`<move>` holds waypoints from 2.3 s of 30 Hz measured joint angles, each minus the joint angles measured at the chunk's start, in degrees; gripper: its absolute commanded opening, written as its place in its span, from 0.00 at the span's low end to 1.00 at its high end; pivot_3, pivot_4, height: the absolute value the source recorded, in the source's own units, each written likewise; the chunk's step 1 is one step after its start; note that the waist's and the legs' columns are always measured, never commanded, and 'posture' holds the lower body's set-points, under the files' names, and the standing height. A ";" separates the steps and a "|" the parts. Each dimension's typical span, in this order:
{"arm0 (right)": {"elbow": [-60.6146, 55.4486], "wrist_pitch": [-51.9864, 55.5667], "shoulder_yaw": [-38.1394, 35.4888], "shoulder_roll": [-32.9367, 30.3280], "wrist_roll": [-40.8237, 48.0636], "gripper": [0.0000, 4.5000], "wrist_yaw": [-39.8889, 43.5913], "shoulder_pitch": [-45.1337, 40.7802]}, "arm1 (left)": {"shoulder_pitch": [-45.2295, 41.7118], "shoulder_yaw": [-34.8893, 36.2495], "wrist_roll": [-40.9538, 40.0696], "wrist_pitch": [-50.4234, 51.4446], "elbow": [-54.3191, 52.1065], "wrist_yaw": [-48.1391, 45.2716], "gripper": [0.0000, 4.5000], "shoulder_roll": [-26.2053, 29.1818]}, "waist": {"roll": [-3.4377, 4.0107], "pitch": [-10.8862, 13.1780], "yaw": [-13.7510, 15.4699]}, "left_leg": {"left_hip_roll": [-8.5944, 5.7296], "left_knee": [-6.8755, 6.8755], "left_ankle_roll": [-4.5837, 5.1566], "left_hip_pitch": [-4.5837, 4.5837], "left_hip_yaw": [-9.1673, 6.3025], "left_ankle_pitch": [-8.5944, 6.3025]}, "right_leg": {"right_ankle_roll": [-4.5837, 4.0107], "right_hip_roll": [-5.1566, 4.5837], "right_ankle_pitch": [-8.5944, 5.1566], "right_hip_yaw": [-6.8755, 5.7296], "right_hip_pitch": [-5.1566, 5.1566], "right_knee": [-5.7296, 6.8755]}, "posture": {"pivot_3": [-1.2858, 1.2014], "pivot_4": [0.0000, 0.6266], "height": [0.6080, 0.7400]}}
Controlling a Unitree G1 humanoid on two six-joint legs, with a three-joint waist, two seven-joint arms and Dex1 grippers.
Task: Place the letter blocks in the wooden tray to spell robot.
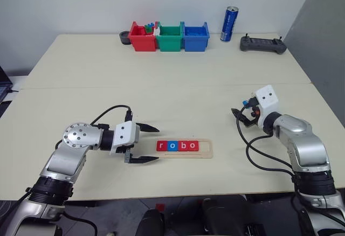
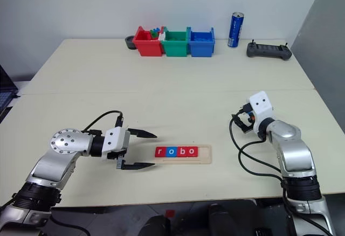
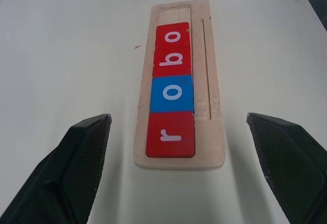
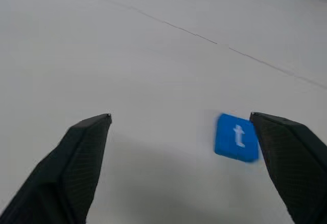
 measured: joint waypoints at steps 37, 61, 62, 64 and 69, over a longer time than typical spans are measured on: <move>-44.35 28.77 0.93 22.18 6.88 0.32 -19.32 30.11 | -2.27 -0.94 -0.09 2.93 -1.70 -1.97 1.00 -0.13 | 0.06 -0.03 0.21 | 0.06 -0.01 -0.02 0.04 -0.03 0.01 | 0.27 0.05 -0.20 0.01 0.00 0.00 | 0.52 0.24 1.00; -29.57 5.24 -0.96 -12.55 14.46 0.99 13.91 24.16 | -2.26 -1.07 0.59 0.71 0.30 -2.03 1.00 -0.15 | 0.02 -0.01 0.19 | 0.03 -0.02 0.02 0.00 0.02 -0.01 | 0.27 0.03 -0.22 0.02 0.03 -0.10 | 0.52 0.24 1.00; -28.74 3.59 -0.98 -14.09 14.76 0.99 16.33 23.83 | -2.14 -1.07 0.66 0.67 0.35 -1.91 1.00 -0.15 | 0.01 -0.01 0.19 | 0.03 -0.02 0.02 0.01 0.01 -0.01 | 0.27 0.04 -0.22 0.01 0.03 -0.10 | 0.52 0.24 1.00; -26.29 -0.50 0.48 -17.70 15.00 0.99 21.67 23.15 | -1.95 -1.07 0.83 0.62 0.40 -1.56 1.00 -0.24 | 0.01 -0.01 0.18 | 0.03 -0.02 0.02 0.02 0.01 -0.01 | 0.27 0.04 -0.22 0.01 0.03 -0.09 | 0.52 0.24 1.00; -19.58 -6.76 5.53 -22.83 14.14 0.99 30.84 20.83 | -1.87 -1.07 0.95 0.30 0.54 -1.43 1.00 -0.29 | -0.02 0.01 0.21 | 0.02 0.00 0.02 0.01 0.01 -0.01 | 0.23 0.03 -0.19 0.01 0.04 -0.10 | 0.52 0.24 1.00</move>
